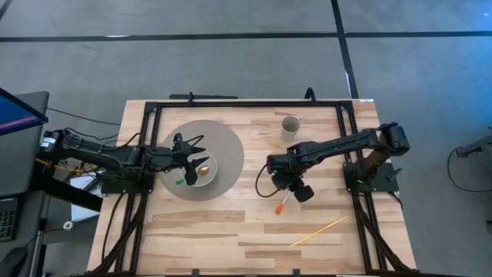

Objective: Pick & Place Utensil
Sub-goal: Put the orange fork into the white bowl

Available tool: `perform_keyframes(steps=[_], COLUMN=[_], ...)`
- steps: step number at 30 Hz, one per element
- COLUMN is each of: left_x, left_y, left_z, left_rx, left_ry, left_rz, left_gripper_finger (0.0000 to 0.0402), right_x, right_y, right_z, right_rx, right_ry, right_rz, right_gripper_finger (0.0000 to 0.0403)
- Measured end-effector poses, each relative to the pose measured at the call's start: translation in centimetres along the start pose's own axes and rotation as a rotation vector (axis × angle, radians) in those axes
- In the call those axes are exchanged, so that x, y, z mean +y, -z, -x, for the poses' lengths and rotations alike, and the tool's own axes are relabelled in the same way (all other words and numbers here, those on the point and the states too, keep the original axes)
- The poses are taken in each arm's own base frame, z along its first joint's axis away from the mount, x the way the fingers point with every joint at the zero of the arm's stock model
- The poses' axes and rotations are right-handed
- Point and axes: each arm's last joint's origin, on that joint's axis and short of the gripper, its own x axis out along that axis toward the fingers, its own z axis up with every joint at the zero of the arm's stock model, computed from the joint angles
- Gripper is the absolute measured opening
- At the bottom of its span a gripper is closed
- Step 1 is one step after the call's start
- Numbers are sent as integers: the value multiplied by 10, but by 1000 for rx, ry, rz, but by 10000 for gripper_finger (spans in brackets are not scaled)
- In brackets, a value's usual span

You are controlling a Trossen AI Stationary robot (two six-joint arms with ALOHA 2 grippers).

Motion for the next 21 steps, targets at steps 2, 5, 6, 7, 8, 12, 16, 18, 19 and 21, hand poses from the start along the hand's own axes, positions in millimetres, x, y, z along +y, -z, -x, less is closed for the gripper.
perform_keyframes(steps=[2, 5, 6, 7, 8, 12, 16, 18, 19, 21], left_x=[0, 0, 0, 0, 0, -1, -3, -3, -3, -3], left_y=[0, 0, 0, 0, 0, 0, 0, 0, 0, 0], left_z=[0, 0, 0, 0, 0, 0, 0, 0, 0, 0], left_rx=[-2, -1, -1, -1, -1, 6, 15, 17, 18, 18], left_ry=[0, 0, 0, 1, 1, 38, 87, 102, 104, 104], left_rz=[1, 1, 1, 0, 1, 0, 1, 0, 1, 1], left_gripper_finger=[163, 163, 163, 163, 163, 163, 163, 163, 163, 163], right_x=[1, 0, 0, 1, 1, 0, 5, 9, 11, 15], right_y=[0, 3, 4, 5, 5, 1, -5, -7, -8, -10], right_z=[-6, -13, -14, -15, -15, -16, -17, -18, -19, -19], right_rx=[36, 89, 107, 123, 130, 90, 57, 50, 52, 55], right_ry=[-16, -33, -38, -40, -37, -18, -10, -10, -11, -13], right_rz=[-6, -92, -134, -169, -197, -234, -202, -184, -176, -160], right_gripper_finger=[109, 109, 109, 109, 109, 109, 109, 109, 109, 109])
